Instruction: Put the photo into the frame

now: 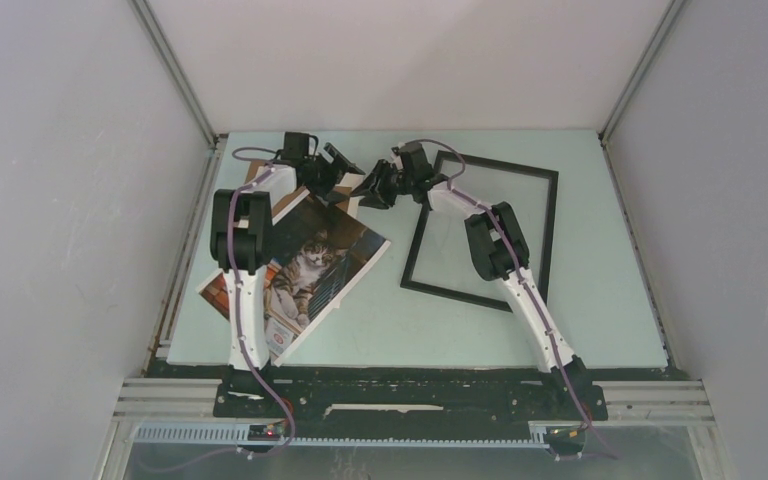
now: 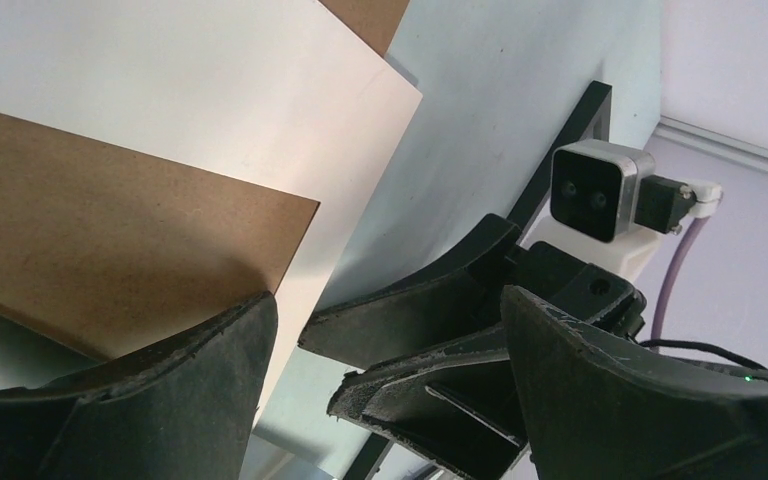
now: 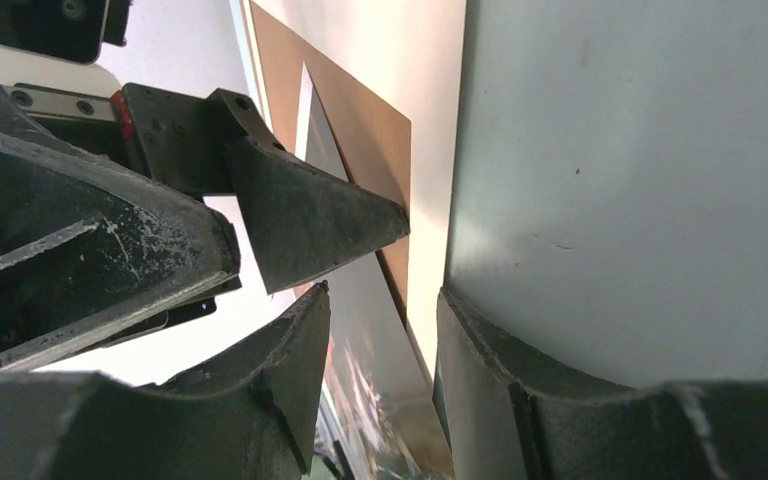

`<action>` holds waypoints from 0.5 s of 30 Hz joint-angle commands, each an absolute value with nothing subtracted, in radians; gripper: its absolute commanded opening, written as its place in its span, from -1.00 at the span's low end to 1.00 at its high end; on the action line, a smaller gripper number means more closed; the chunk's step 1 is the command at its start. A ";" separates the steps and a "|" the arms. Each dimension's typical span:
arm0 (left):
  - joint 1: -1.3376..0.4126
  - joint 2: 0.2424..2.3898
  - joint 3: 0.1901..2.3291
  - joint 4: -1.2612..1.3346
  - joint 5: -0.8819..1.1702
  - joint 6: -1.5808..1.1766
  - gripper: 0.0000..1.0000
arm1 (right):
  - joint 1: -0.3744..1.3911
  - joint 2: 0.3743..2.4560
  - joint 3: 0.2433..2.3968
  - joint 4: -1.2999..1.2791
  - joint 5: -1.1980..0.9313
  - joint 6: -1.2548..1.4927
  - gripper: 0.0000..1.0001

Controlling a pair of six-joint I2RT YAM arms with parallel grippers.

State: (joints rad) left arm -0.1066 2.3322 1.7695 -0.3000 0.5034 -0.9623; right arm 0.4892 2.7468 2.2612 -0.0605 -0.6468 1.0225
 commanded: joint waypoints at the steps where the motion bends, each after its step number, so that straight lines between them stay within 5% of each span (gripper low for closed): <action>1: -0.106 2.351 1.727 -0.333 0.524 -0.961 0.86 | 0.483 2.808 2.311 -0.009 -0.684 1.086 0.05; 15: -0.091 2.348 1.700 -0.272 0.656 -0.967 0.86 | 0.472 2.799 2.267 0.383 -0.849 1.175 -0.03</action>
State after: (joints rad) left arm -0.0814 2.3329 1.7435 -0.2569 0.5858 -0.9688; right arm 0.4675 2.8277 2.2864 0.1768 -0.8169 1.1217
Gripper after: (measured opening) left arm 0.929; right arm 0.491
